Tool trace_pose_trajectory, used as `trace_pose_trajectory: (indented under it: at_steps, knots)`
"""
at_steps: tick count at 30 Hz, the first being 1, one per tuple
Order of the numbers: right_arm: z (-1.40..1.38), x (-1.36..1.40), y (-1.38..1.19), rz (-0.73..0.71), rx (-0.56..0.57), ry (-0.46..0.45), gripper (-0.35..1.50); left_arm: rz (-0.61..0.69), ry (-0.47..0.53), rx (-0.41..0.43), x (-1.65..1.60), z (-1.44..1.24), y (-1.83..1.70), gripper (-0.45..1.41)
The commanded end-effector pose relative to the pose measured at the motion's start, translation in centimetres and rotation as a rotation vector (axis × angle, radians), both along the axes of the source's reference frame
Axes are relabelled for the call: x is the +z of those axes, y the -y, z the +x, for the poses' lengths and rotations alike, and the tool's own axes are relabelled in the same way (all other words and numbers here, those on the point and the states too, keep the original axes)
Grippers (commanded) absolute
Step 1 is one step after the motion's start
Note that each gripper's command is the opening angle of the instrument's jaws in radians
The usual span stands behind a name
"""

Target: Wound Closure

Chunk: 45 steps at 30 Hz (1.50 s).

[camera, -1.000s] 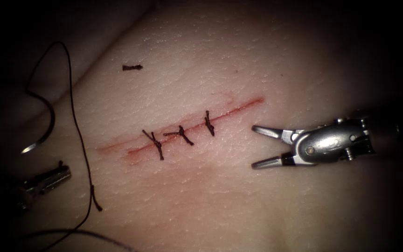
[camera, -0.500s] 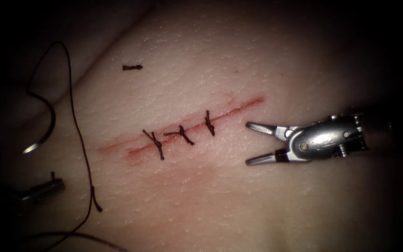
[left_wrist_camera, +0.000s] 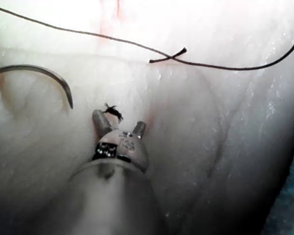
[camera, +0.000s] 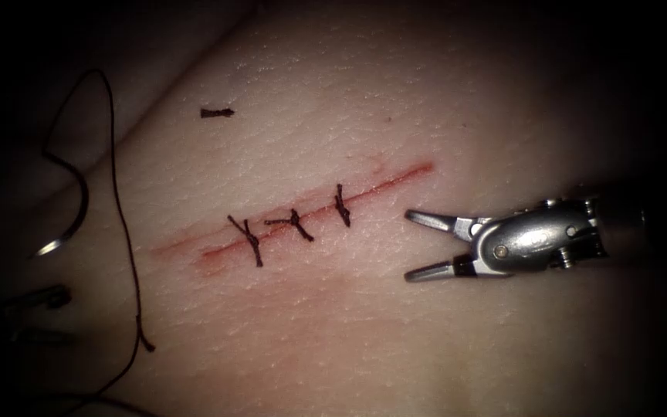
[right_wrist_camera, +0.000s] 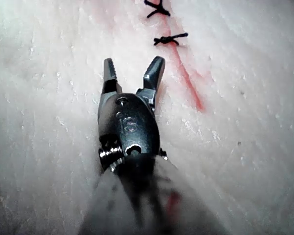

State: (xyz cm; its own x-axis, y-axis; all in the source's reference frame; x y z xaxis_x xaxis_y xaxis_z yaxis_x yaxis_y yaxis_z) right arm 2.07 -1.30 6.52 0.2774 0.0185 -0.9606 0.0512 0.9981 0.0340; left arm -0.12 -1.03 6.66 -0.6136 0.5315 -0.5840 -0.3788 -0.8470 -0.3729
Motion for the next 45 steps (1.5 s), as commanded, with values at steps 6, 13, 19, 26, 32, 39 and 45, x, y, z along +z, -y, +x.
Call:
trace_pose_trajectory:
  at_steps: [6,13,19,26,32,39,45]
  knots:
    - [0.08,0.05,0.08,0.006,0.0,-0.002,1.48,0.054,0.037,0.002,-0.01,0.06,0.15,0.81]
    - [0.06,0.05,0.1,0.005,-0.002,-0.003,1.48,0.081,0.058,0.015,-0.24,0.13,0.02,0.83]
    - [0.07,0.05,0.11,0.004,-0.001,-0.002,1.48,0.042,0.113,-0.094,-0.53,0.08,-0.39,0.83]
    - [0.09,0.04,0.13,0.004,0.0,-0.001,1.48,0.035,0.053,-0.146,-0.58,-0.13,-0.81,0.91]
    - [0.09,0.04,0.16,0.008,0.002,0.0,1.48,0.01,-0.024,-0.194,-0.4,-0.2,-0.99,0.94]
    - [0.1,0.05,0.19,0.006,0.002,0.0,1.48,0.113,-0.108,-0.213,-0.17,-0.21,-1.06,0.94]
    - [0.14,0.06,0.19,0.005,0.006,0.003,1.48,0.16,-0.145,-0.207,-0.01,-0.26,-1.03,0.94]
